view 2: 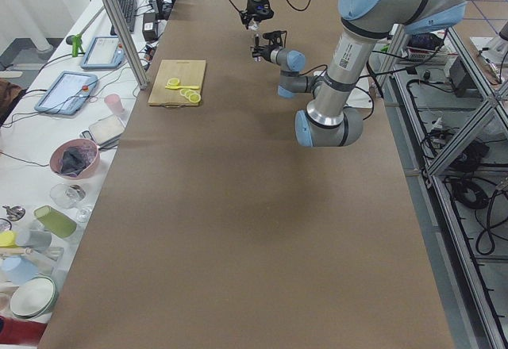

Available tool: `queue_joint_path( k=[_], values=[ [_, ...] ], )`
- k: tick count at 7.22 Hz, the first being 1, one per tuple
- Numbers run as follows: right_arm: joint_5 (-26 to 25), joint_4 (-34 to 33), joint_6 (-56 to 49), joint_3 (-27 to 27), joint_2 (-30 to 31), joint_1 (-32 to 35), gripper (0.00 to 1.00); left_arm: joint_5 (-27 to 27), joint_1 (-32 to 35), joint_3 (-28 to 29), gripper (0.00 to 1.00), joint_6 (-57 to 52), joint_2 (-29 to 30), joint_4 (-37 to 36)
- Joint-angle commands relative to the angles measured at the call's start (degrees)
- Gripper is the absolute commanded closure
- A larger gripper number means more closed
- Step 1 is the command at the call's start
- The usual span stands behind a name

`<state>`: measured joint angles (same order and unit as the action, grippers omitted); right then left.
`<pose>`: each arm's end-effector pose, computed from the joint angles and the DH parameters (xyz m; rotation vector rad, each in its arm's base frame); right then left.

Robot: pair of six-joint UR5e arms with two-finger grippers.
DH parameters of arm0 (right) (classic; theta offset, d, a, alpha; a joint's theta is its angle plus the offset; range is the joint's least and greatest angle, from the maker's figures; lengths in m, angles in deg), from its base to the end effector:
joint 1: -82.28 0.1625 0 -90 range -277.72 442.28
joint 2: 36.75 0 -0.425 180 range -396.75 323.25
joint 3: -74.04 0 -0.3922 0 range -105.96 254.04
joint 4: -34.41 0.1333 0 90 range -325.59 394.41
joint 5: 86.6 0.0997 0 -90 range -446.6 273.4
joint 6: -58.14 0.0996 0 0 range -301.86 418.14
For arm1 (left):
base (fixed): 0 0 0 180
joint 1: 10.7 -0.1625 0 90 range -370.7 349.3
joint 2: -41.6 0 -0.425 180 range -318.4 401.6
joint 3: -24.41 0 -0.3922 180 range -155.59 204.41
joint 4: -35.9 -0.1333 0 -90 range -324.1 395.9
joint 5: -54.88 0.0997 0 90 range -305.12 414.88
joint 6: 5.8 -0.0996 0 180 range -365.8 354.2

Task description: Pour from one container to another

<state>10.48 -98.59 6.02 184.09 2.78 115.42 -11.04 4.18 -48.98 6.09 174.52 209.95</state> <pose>-0.4301 -0.4253 0.1048 0.5553 -0.1650 -1.8872 0.6237 -0.3457 0.1748 1.5624 1.0967 0.3455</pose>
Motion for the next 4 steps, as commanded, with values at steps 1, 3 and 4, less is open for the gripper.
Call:
queue_joint_path(
  k=[1,3,4],
  values=[
    [-0.4,0.02,0.0,-0.46,-0.33,0.0,1.0,0.0,0.06,0.0,1.0,-0.02,-0.03,-0.02],
    [-1.01,-0.07,0.0,-0.37,-0.33,0.0,1.0,0.0,0.06,0.0,1.0,-0.02,-0.03,0.07],
    [-1.36,-0.16,0.0,-0.37,-0.33,0.0,1.0,0.0,0.06,0.0,1.0,0.06,-0.03,0.07]
  ],
)
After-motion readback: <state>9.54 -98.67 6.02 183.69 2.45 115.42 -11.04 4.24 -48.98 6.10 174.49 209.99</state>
